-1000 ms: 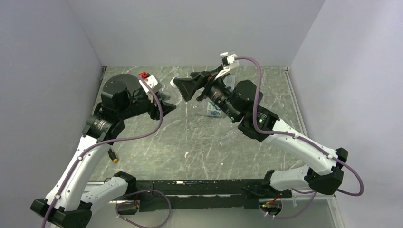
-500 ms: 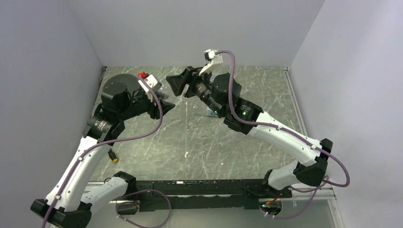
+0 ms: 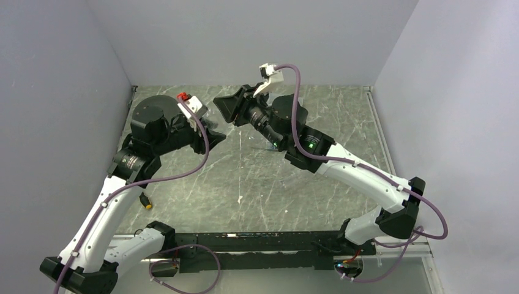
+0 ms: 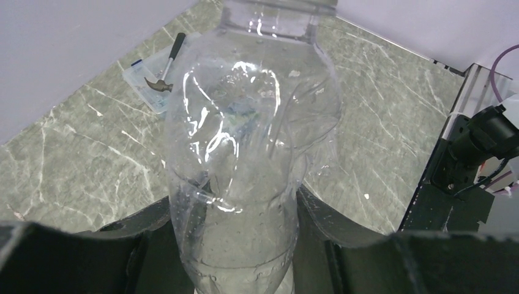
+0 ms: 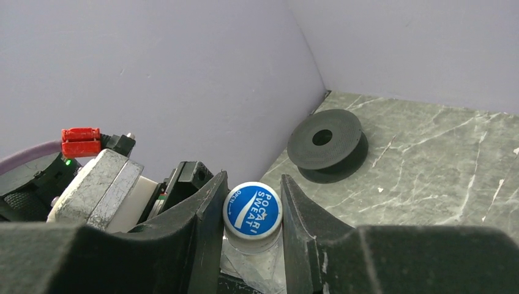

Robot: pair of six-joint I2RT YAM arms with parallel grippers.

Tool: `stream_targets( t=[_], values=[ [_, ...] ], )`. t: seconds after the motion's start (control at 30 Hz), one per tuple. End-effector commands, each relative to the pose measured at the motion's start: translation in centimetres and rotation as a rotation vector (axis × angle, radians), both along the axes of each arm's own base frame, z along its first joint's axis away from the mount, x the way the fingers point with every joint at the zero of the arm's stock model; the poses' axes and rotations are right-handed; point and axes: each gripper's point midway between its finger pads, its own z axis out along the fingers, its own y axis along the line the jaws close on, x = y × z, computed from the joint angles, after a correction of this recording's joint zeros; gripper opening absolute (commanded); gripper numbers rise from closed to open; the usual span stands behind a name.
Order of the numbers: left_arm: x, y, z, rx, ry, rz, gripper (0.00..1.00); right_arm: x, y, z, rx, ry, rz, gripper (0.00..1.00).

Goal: Unscrew the bottle caps
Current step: Unscrew the bottle cap from the plastic bottle.

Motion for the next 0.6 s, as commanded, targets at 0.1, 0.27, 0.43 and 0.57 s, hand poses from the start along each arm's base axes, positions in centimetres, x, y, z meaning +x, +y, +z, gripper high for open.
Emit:
stream_targets(
  t=[0.1,0.27,0.43,0.57],
  values=[
    [-3.7,-2.2,2.9,-0.124,0.039,-0.201,0.24,-2.7,-0.2,4.7,0.092,-0.178,0.151,0.0],
    [-10.1,-4.0,4.9,-0.221,0.181,-0.568,0.32,-6.8,-0.6,5.7,0.1,-0.333,0.448,0.0],
    [-12.6,-3.9,5.7,-0.262,0.252,-0.699,0.33,-9.9,-1.5,5.6,0.098,-0.39,0.669,0.0],
    [-13.4,-3.7,6.0,-0.258,0.253,-0.743,0.36,-11.7,-1.7,5.0,0.082,-0.417,0.773,0.0]
  ],
)
